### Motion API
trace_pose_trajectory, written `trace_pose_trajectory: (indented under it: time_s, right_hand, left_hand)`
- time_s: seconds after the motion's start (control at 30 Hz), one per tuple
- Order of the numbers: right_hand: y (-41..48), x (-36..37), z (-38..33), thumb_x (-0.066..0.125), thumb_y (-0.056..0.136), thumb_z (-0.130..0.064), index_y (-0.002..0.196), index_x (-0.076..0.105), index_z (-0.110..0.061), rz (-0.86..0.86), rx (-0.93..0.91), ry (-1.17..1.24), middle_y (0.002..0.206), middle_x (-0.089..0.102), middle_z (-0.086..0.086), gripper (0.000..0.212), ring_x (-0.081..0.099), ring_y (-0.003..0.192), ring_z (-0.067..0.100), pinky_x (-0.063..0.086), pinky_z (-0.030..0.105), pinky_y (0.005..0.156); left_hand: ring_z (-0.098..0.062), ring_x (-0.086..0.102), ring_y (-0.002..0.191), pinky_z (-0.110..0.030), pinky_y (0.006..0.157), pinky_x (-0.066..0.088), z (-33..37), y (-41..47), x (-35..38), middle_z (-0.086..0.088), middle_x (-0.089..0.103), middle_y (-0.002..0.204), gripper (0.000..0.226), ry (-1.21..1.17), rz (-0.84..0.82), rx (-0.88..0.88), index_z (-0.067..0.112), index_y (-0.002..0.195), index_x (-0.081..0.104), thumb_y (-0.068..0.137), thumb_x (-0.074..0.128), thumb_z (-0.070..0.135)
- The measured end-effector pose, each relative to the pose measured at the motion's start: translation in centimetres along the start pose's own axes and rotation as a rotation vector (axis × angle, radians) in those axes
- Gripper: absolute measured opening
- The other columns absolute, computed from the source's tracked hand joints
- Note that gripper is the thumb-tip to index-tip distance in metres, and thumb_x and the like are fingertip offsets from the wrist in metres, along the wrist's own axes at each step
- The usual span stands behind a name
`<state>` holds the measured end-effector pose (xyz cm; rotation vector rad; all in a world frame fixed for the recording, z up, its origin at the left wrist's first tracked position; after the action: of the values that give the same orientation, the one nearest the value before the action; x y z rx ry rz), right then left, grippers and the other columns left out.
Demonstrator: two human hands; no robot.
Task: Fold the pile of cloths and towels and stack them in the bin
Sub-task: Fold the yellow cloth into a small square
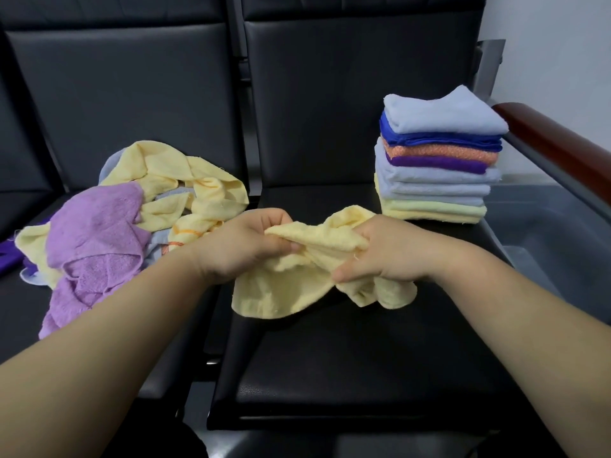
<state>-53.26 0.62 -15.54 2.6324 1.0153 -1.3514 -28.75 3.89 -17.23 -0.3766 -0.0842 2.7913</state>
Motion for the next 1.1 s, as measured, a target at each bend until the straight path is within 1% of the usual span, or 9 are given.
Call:
trace_pose_trajectory:
  time_s: [0.07,0.13,0.3,0.47,0.57,0.67,0.77,0.9,1.1]
  right_hand:
    - [0.0,0.5,0.2,0.083,0.057,-0.065,0.085,0.074,-0.022,-0.043,0.037,-0.016,0.087,0.076,-0.005,0.052,0.073,0.088,0.015,0.061,0.042,0.086]
    - [0.1,0.7,0.4,0.085,0.066,-0.056,0.088,0.076,-0.023,-0.053,0.023,-0.035,0.093,0.076,-0.002,0.040,0.072,0.093,0.018,0.060,0.043,0.089]
    - [-0.1,-0.1,0.2,0.084,0.084,-0.024,0.093,0.079,-0.019,0.108,-0.088,0.132,0.095,0.077,0.000,0.011,0.072,0.094,0.018,0.057,0.048,0.095]
    - [-0.3,-0.1,-0.2,0.091,0.071,-0.033,0.109,0.074,-0.022,-0.001,-0.080,0.277,0.105,0.077,0.001,0.042,0.074,0.100,0.020,0.059,0.047,0.095]
    - [-0.1,0.3,-0.3,0.089,0.074,-0.032,0.094,0.071,-0.031,-0.011,-0.066,0.044,0.090,0.073,-0.009,0.027,0.071,0.086,0.008,0.058,0.033,0.082]
    - [0.0,0.1,-0.7,0.080,0.082,-0.029,0.079,0.069,-0.023,0.143,-0.081,-0.141,0.078,0.069,-0.003,0.013,0.065,0.075,0.014,0.053,0.036,0.072]
    - [-0.2,-1.1,-0.9,0.081,0.081,-0.026,0.091,0.069,-0.026,0.305,-0.063,-0.006,0.087,0.071,-0.005,0.015,0.067,0.085,0.017,0.051,0.033,0.070]
    - [-1.0,-1.3,-1.5,0.087,0.079,-0.033,0.104,0.065,-0.029,0.245,-0.057,0.025,0.099,0.069,-0.007,0.033,0.066,0.092,0.013,0.055,0.034,0.077]
    - [-1.2,-0.5,-1.7,0.083,0.084,-0.037,0.090,0.073,-0.019,0.152,0.029,-0.059,0.090,0.075,0.001,0.021,0.071,0.090,0.021,0.056,0.039,0.083]
  left_hand:
    - [-0.019,0.068,0.084,-0.029,0.073,0.055,0.4,-0.1,0.1,-0.006,0.070,0.088,0.016,-0.104,-0.028,0.017,0.011,0.093,0.067,0.081,0.077,0.015]
    - [-0.016,0.069,0.079,-0.026,0.068,0.055,1.1,-0.3,0.5,-0.003,0.071,0.085,0.019,-0.118,-0.063,-0.007,0.011,0.092,0.067,0.080,0.083,0.014]
    - [-0.007,0.065,0.075,-0.021,0.067,0.050,1.6,-0.5,0.9,0.004,0.068,0.079,0.019,0.312,-0.086,-0.008,0.012,0.088,0.072,0.081,0.085,0.023]
    - [-0.018,0.068,0.079,-0.028,0.066,0.057,1.6,-0.4,0.4,-0.006,0.068,0.086,0.032,-0.195,0.015,-0.010,0.003,0.100,0.060,0.075,0.079,0.011]
    - [-0.022,0.071,0.080,-0.032,0.065,0.059,2.4,-0.6,0.4,-0.008,0.070,0.089,0.036,-0.279,0.003,-0.032,0.004,0.103,0.062,0.072,0.079,0.007]
    - [-0.012,0.070,0.080,-0.024,0.069,0.054,2.4,-0.9,0.5,0.003,0.071,0.085,0.035,0.136,-0.025,-0.007,0.009,0.099,0.068,0.072,0.089,0.013]
    - [-0.004,0.065,0.075,-0.022,0.068,0.049,1.7,-0.7,0.8,0.009,0.068,0.078,0.022,0.422,-0.002,0.056,0.017,0.090,0.071,0.078,0.089,0.023]
    - [-0.017,0.069,0.094,-0.030,0.081,0.056,1.8,-0.8,0.2,-0.003,0.074,0.103,0.029,0.171,0.104,0.145,0.007,0.111,0.068,0.089,0.075,0.025]
    - [-0.012,0.067,0.085,-0.027,0.070,0.054,2.2,-1.0,1.1,0.001,0.070,0.090,0.024,-0.121,0.162,0.126,0.011,0.102,0.063,0.085,0.072,0.025]
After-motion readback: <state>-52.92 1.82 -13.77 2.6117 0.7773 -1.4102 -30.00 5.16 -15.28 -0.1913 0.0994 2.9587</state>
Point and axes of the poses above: each hand's wrist, its own y-axis towards the middle knuckle, its own x-axis out of the palm, z = x × y, the point moved 1 cm from there along y, towards the middle knuckle
